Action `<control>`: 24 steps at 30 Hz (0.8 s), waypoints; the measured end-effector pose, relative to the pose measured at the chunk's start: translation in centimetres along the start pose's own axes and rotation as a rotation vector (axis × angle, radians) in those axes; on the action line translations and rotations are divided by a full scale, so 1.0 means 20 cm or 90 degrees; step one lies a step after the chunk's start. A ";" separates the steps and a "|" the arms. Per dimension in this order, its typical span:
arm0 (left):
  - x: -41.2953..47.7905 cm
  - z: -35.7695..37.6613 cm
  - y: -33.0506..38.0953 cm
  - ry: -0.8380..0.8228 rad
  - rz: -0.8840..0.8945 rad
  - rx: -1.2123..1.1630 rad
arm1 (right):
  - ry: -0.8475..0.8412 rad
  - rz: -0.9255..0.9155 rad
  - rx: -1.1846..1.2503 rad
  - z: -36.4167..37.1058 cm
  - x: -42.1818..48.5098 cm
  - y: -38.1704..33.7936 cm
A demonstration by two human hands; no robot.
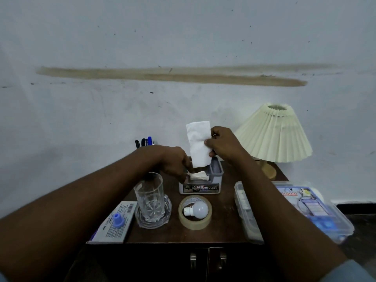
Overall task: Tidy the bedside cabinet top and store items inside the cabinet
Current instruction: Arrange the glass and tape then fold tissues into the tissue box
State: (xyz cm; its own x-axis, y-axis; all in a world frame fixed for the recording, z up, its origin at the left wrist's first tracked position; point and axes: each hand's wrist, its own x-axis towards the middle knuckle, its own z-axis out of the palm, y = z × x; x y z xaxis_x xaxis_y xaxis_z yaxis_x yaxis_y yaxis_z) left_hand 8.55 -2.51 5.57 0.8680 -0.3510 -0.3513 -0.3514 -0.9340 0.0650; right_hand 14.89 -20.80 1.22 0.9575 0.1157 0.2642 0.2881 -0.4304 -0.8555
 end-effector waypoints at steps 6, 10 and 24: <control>-0.02 -0.06 -0.03 -0.040 0.024 -0.058 | 0.026 -0.038 -0.078 0.06 -0.04 -0.03; 0.02 -0.06 -0.07 0.039 0.002 -0.120 | 0.009 -0.030 -0.149 0.13 -0.04 0.01; 0.32 0.04 -0.13 0.233 -0.078 -0.571 | -0.086 0.031 -0.151 0.09 0.00 0.08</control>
State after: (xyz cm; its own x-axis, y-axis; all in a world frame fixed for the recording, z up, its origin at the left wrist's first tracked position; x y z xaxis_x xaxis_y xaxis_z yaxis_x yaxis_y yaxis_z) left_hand 14.77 -2.19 2.39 0.9892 -0.1062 -0.1013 0.0145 -0.6161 0.7876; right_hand 15.46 -19.91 -0.86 0.9679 0.2011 0.1508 0.2460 -0.6342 -0.7330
